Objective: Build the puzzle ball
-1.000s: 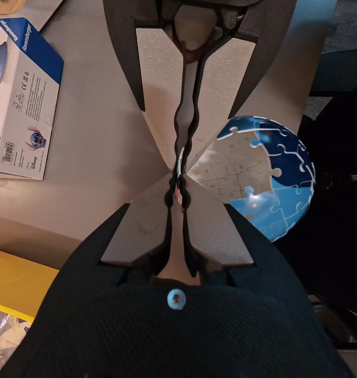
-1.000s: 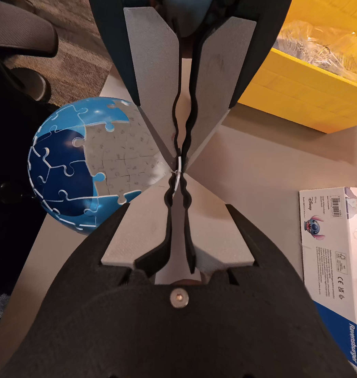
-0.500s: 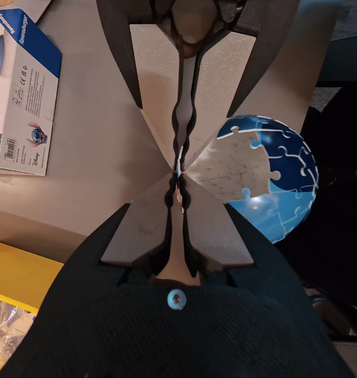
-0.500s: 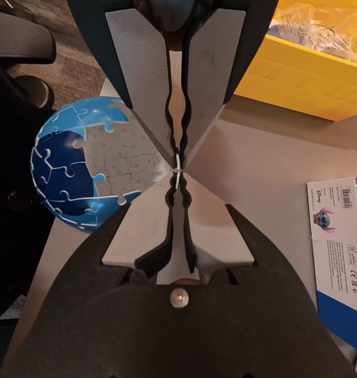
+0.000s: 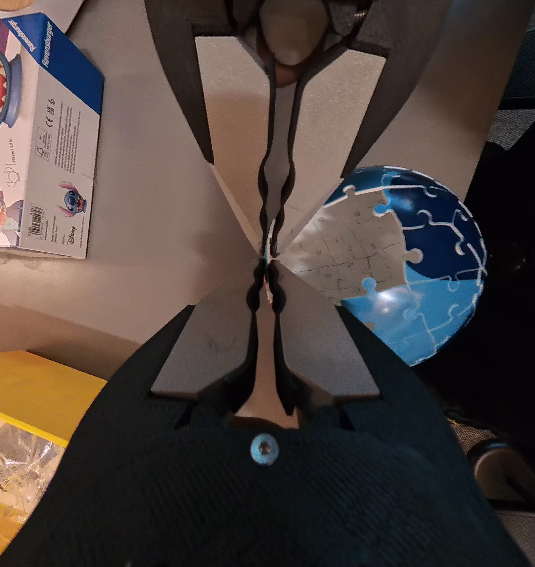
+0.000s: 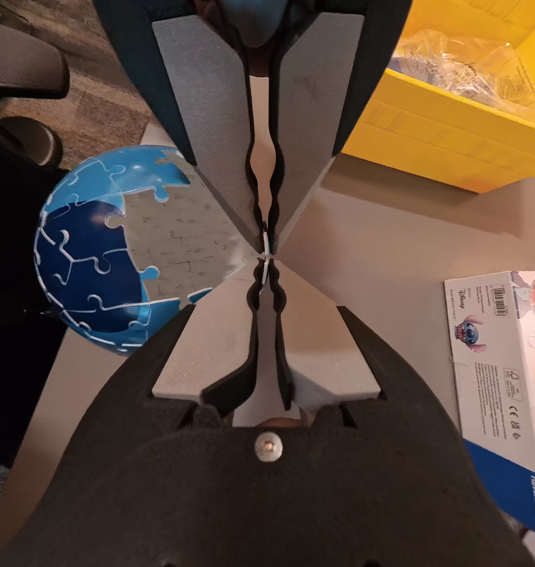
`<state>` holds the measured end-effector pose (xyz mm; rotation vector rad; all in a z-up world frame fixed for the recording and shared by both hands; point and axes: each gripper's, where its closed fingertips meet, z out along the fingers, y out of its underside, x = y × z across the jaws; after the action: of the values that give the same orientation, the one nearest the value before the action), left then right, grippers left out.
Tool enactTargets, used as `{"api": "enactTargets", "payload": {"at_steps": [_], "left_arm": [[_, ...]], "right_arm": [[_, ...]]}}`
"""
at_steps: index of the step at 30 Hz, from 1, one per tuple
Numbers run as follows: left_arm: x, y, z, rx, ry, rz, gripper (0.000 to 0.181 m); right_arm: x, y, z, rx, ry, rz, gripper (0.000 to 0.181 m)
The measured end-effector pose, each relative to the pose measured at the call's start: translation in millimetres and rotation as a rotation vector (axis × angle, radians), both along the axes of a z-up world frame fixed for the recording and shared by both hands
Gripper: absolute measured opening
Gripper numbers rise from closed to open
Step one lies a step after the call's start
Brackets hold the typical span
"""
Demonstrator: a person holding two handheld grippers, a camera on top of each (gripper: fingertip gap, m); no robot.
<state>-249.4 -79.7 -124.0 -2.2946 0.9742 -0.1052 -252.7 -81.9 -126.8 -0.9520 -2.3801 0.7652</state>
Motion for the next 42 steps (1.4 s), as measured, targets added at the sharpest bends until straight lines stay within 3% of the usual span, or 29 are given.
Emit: {"api": "enactTargets", "payload": {"at_steps": [10,13,19,42], "left_arm": [[-0.8,0.1,1.4,0.004,-0.023,0.009,0.0],[-0.6,0.0,1.3,0.003,-0.016,0.012,0.0],[-0.4,0.1,1.3,0.007,-0.011,0.014,0.0],[-2.0,-0.2,-1.0,0.05,0.068,-0.027,0.0]], "right_arm": [[-2.4,-0.4,2.1,0.038,0.056,0.023,0.001],[-4.2,2.3,2.9,0.054,0.056,-0.002,0.01],[-2.9,-1.5,0.2,0.063,0.031,0.012,0.002],[-3.8,-0.8,-3.0,0.052,0.022,-0.054,0.0]]}}
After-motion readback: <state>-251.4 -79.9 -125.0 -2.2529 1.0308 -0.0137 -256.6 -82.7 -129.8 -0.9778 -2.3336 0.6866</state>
